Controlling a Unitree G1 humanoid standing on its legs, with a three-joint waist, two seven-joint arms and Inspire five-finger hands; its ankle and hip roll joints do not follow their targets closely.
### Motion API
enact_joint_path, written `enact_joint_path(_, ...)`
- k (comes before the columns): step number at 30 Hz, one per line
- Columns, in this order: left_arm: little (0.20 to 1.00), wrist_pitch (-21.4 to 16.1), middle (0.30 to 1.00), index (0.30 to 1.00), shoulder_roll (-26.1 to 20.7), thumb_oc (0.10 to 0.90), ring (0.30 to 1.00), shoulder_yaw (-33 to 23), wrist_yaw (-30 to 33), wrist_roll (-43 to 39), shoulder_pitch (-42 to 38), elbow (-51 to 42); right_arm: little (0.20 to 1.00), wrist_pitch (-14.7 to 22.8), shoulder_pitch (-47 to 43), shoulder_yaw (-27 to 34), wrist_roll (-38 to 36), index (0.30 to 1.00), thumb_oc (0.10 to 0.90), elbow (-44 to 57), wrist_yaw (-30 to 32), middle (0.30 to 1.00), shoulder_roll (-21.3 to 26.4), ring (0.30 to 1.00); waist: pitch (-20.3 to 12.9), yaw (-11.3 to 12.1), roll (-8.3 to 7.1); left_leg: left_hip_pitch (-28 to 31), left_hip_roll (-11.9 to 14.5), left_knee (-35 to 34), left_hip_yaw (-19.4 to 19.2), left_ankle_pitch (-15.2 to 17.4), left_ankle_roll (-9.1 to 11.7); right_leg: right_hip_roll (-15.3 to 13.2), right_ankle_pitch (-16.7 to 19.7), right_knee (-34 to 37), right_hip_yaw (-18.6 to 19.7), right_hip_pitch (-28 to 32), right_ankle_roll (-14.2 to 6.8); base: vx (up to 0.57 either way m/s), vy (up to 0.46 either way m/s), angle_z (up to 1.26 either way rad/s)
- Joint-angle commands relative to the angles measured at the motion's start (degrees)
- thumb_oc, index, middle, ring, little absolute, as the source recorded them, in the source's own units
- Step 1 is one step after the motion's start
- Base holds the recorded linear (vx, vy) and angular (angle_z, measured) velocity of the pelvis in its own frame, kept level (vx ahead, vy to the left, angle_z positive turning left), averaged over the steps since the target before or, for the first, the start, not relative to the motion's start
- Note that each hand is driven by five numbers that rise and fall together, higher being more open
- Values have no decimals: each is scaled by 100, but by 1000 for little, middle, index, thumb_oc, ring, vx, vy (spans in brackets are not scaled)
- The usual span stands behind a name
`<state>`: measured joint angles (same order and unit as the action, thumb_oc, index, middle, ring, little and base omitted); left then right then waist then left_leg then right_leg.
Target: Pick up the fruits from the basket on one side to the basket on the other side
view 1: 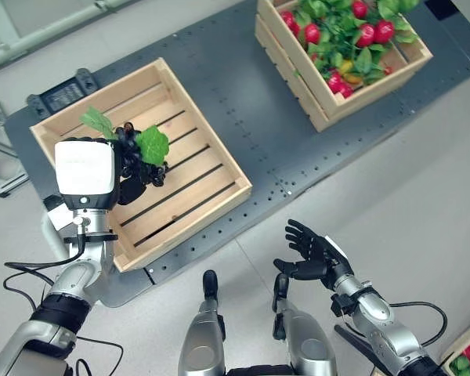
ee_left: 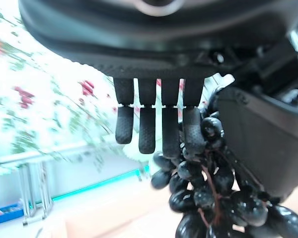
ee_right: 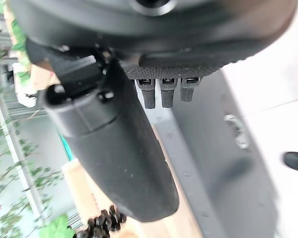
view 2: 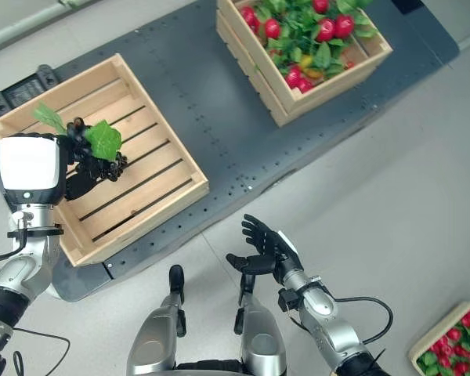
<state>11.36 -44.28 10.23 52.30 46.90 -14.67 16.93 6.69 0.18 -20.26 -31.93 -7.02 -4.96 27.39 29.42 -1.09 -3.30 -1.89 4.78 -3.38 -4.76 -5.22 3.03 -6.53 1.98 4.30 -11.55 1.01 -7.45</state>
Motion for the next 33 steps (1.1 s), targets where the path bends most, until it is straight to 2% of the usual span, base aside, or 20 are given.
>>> enact_joint_path(1, 300, -768, 300, 300, 214, 400, 300, -388, 1333, 73, -53, -259, 900, 748, 329, 116, 26, 900, 800, 502, 6, 900, -33, 900, -1536, -78, 56, 141, -260, -43, 9, 385, 99, -12, -131, -279, 255, -193, -40, 63, -34, 8)
enact_joint_path(2, 300, -1104, 300, 300, 348, 400, 300, -491, 1350, 50, 18, -390, 900, 734, 344, 161, 6, 900, 800, 542, 16, 900, -59, 900, -1671, -66, 65, 239, -253, -120, 19, 395, 108, -12, -125, -207, 243, -102, -35, 64, -29, 14)
enact_joint_path(4, 300, -1468, 300, 300, 525, 400, 300, -640, 1381, 170, 126, -641, 900, 750, 361, 207, 53, 900, 800, 605, 23, 900, -101, 900, -1832, -63, 82, 342, -239, -162, 23, 438, 118, -16, -92, -86, 216, 27, -35, 70, -20, 17)
enact_joint_path(5, 300, -1839, 300, 300, 662, 400, 300, -732, 1180, -76, 181, -877, 900, 765, 362, 260, 147, 900, 800, 672, 40, 900, -140, 900, -1973, -56, 88, 405, -223, -162, 13, 497, 127, -34, -54, 14, 195, 119, -42, 66, -17, 13)
enact_joint_path(6, 300, -2018, 300, 300, 713, 400, 300, -771, 1193, -177, 212, -928, 900, 778, 367, 268, 156, 900, 800, 689, 45, 900, -148, 900, -2001, -55, 92, 423, -219, -162, 9, 512, 128, -39, -41, 44, 187, 147, -44, 51, -23, 7)
enact_joint_path(8, 300, -2817, 300, 300, 1045, 400, 300, -973, 749, -770, 346, -1289, 900, 875, 355, 394, 268, 900, 800, 875, 94, 900, -211, 900, -2148, -31, 107, 481, -187, -162, 21, 569, 138, -76, -37, 70, 154, 226, -66, 5, -18, -1)
enact_joint_path(9, 300, -3078, 300, 300, 1161, 400, 300, -1051, 523, -1057, 409, -1494, 900, 910, 344, 472, 349, 900, 800, 989, 101, 900, -230, 900, -2203, -17, 110, 500, -175, -162, 24, 582, 146, -88, -42, 70, 133, 248, -71, 3, -29, -4)
enact_joint_path(12, 300, -3477, 300, 300, 1317, 400, 300, -1115, -72, -1755, 516, -1838, 900, 924, 277, 618, 383, 900, 800, 1251, 113, 900, -219, 900, -2272, 1, 115, 584, -180, -162, 19, 628, 142, -97, -47, 70, 135, 286, -87, 0, -15, -3)
enact_joint_path(13, 300, -3621, 300, 300, 1413, 400, 300, -1143, -501, -2238, 551, -2087, 900, 965, 212, 719, 386, 900, 800, 1441, 67, 900, -199, 900, -2307, 12, 114, 637, -175, -162, -2, 668, 134, -100, -51, 70, 130, 308, -89, 0, 0, 0)
enact_joint_path(16, 300, -3765, 300, 300, 1450, 400, 300, -1119, -932, -2889, 557, -2327, 900, 980, 52, 843, 293, 900, 800, 1622, -55, 900, -125, 900, -2341, 43, 125, 695, -168, -162, 1, 698, 122, -102, -59, 70, 122, 358, -92, 0, 0, 0)
enact_joint_path(17, 300, -3852, 300, 300, 1522, 400, 300, -1101, -1246, -3322, 535, -2449, 900, 1013, -81, 930, 70, 900, 800, 1751, -162, 900, -93, 900, -2369, 66, 125, 744, -173, -162, 6, 730, 109, -105, -74, 70, 119, 394, -90, 0, 0, 0)
enact_joint_path(21, 300, -3883, 300, 300, 1646, 400, 300, -940, -1692, -4139, 383, -2559, 900, 1022, -399, 948, -268, 900, 800, 1897, -404, 900, -60, 900, -2425, 127, 137, 823, -175, -162, 25, 795, 77, -111, -108, 70, 84, 459, -90, 0, 0, 0)
enact_joint_path(27, 300, -3859, 300, 300, 1788, 400, 300, -785, -2117, -4682, 242, -2675, 900, 949, -706, 874, -559, 900, 800, 2016, -640, 900, -167, 900, -2493, 188, 140, 892, -160, -162, 48, 849, 55, -106, -151, 70, 62, 521, -80, 0, 0, 0)
enact_joint_path(33, 300, -3723, 300, 300, 1752, 400, 300, -652, -2332, -4752, 178, -2822, 900, 906, -921, 835, -509, 900, 800, 2190, -694, 900, -179, 900, -2567, 237, 140, 913, -148, -162, 63, 865, 51, -105, -154, 70, 58, 532, -78, 20, -4, 0)
